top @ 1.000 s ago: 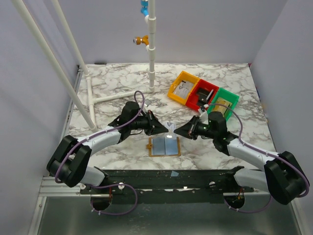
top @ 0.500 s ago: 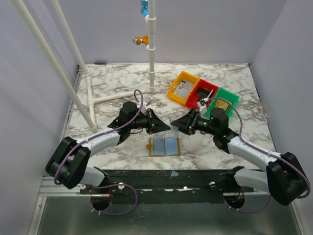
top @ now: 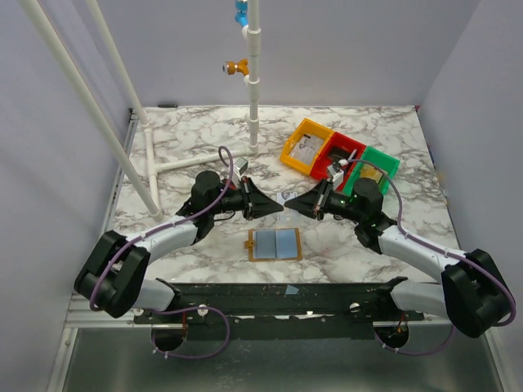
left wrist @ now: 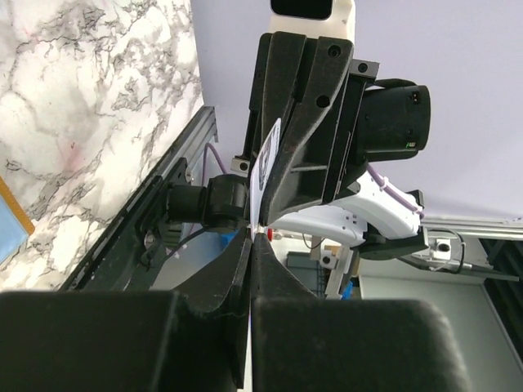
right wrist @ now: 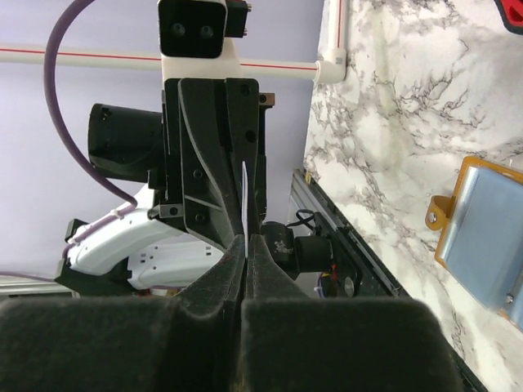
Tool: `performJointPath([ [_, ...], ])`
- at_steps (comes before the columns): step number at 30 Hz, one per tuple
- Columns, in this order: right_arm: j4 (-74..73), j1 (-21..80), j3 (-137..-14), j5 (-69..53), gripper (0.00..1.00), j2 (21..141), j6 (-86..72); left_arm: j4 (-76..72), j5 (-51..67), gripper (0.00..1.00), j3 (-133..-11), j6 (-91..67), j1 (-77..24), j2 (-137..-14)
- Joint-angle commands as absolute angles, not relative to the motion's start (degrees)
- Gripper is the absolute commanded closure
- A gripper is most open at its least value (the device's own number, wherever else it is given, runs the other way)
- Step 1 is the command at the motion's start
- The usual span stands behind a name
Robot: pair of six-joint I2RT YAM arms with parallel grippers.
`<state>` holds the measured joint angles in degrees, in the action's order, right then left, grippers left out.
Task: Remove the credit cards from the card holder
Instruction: Place the credit card in the storage box.
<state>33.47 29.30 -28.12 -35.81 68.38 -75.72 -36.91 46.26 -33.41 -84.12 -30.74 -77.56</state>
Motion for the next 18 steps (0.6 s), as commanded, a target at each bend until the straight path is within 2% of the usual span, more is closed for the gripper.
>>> performJointPath([
  [1,37.4,29.68,-30.56,-38.5,0.99,68.82,-76.3,-38.28,47.65,0.89,-32.11,-84.15,-30.68,-76.59],
  [5,36.36,29.71,-30.91,-38.33,0.99,68.62,-75.62,-33.0,46.52,0.51,-32.48,-80.76,-30.67,-75.07],
  [7,34.41,29.68,-31.56,-37.75,0.99,68.44,-74.41,-24.18,44.5,0.32,-33.87,-75.65,-30.67,-72.82],
  [10,29.09,29.67,-33.35,-36.3,0.99,68.18,-71.27,-8.77,38.51,0.07,-37.19,-66.9,-30.59,-68.68],
  [12,23.98,29.71,-35.42,-34.45,0.99,68.18,-68.28,-0.55,34.36,0.01,-38.7,-62.72,-30.41,-66.28],
  [18,13.14,29.6,-42.65,-28.85,0.99,70.37,-61.19,11.52,27.53,0.01,-41.46,-55.96,-30.06,-61.31],
])
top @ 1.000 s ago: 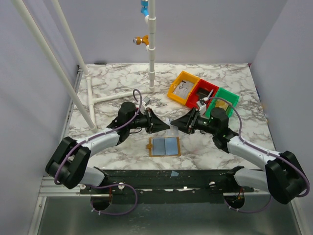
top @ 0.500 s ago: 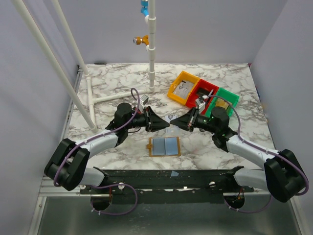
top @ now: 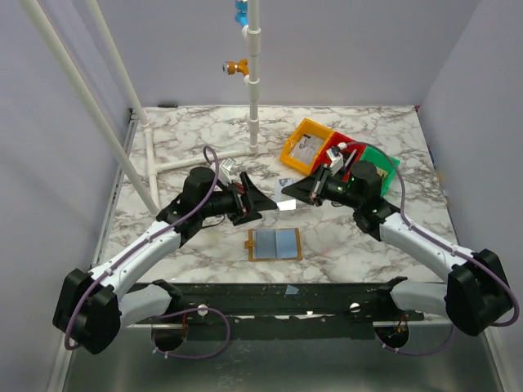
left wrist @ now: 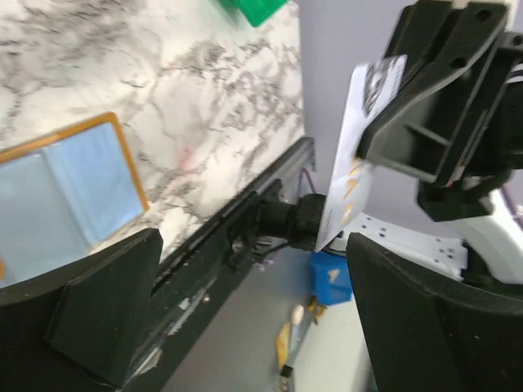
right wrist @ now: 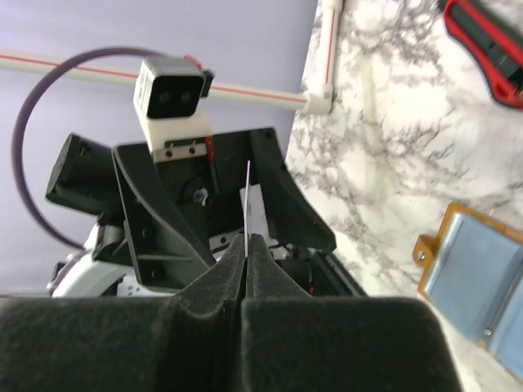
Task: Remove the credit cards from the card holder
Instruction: Place the credit card in the storage box.
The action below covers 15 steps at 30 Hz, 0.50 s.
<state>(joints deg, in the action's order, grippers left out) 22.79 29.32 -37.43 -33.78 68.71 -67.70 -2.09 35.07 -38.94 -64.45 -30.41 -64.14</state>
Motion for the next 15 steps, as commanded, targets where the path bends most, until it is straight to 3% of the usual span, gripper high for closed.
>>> performJointPath([
  [1,11.0,29.62,-44.47,-27.55,0.99,71.2,-59.9,12.97,26.55,0.01,-41.85,-55.25,-30.05,-60.54],
  [7,-2.43,29.14,-56.62,-17.07,0.99,78.1,-52.79,21.77,21.11,0.01,-44.93,-50.79,-30.06,-56.13],
  [15,-9.79,26.02,-71.3,-6.8,0.99,91.45,-46.73,27.67,17.92,0.01,-46.27,-47.63,-29.99,-51.67],
])
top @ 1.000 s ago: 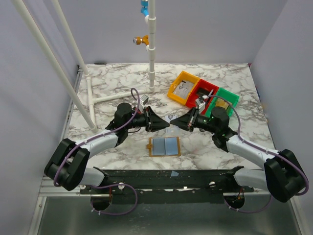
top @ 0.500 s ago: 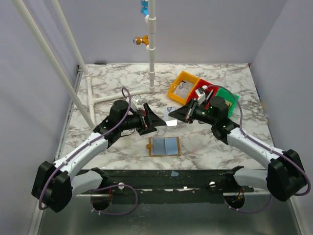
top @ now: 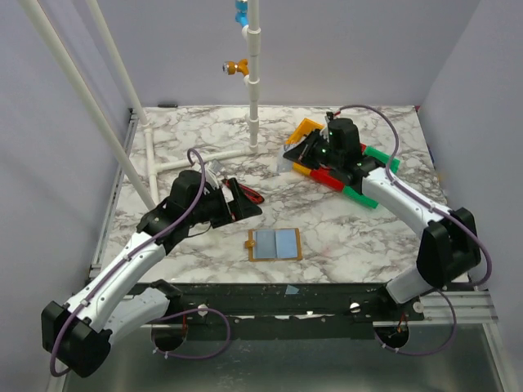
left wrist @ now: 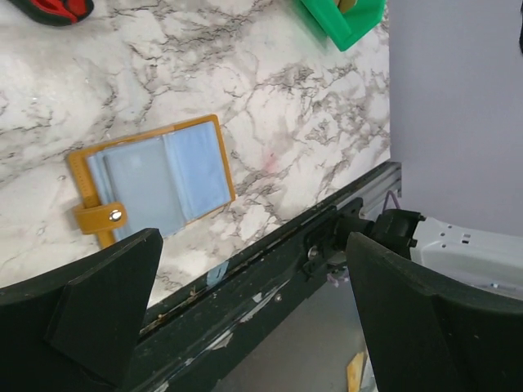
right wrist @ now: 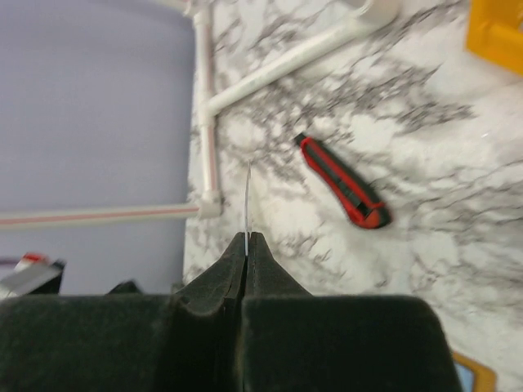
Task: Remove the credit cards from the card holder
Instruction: Place the credit card in the storage box.
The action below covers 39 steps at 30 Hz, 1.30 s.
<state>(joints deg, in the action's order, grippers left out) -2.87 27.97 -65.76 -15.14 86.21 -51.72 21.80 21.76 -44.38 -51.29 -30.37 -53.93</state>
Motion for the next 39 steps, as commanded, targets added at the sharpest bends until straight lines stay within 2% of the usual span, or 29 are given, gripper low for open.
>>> performJointPath([
  [1,-10.53,25.39,-73.07,-5.93,0.99,92.92,-46.22,28.6,17.72,0.01,-46.44,-47.16,-29.98,-51.15],
  [21,-14.62,17.76,-96.49,2.41,0.99,119.35,-44.36,33.4,18.39,0.01,-49.34,-45.0,-29.88,-48.07],
  [34,-17.45,17.58,-104.31,4.16,0.99,128.03,-46.67,33.21,18.3,0.01,-49.87,-46.53,-29.88,-48.26],
  [39,-19.07,17.55,-106.48,4.29,0.79,129.02,-45.89,33.34,18.2,0.01,-50.19,-46.53,-29.88,-48.34],
])
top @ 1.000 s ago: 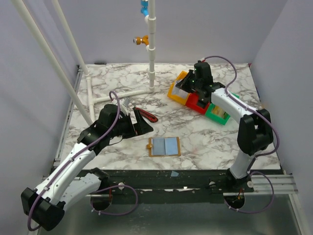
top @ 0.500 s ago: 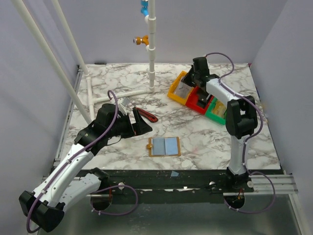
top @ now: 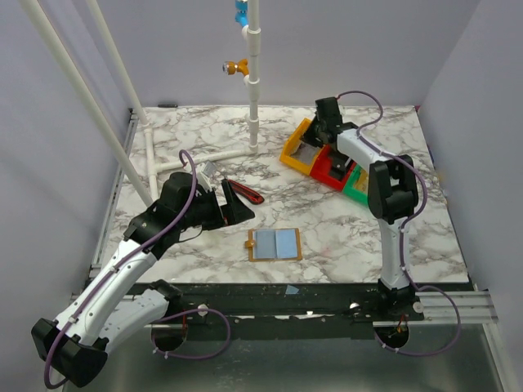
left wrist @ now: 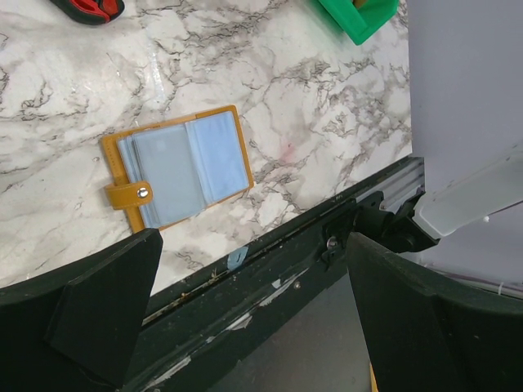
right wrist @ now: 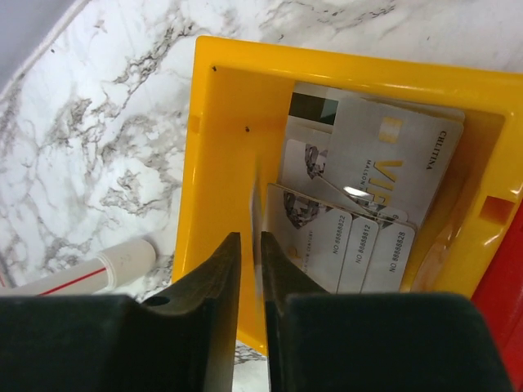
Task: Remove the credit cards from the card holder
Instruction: Place the credit card in the storage box, then remove the credit card from the card holder.
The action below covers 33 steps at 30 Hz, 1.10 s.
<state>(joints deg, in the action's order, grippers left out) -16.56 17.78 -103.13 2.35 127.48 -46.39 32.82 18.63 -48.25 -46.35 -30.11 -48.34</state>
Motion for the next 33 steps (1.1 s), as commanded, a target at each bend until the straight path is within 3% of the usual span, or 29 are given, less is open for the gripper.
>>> performJointPath([
  [1,-19.31,17.57,-106.69,4.39,0.76,129.03,-45.79,33.24,18.21,0.01,-50.19,-46.56,-29.88,-48.33],
  [10,-20.37,17.58,-105.23,5.08,0.45,125.01,-44.64,32.74,18.31,0.01,-49.59,-46.93,-29.88,-48.16],
  [18,-20.64,17.56,-102.06,1.42,0.1,118.12,-42.82,32.06,18.29,0.01,-49.23,-47.11,-29.88,-48.51],
  [33,-18.38,22.0,-77.41,-4.38,0.05,94.54,-40.77,30.73,17.18,0.01,-46.86,-47.28,-29.88,-50.13],
])
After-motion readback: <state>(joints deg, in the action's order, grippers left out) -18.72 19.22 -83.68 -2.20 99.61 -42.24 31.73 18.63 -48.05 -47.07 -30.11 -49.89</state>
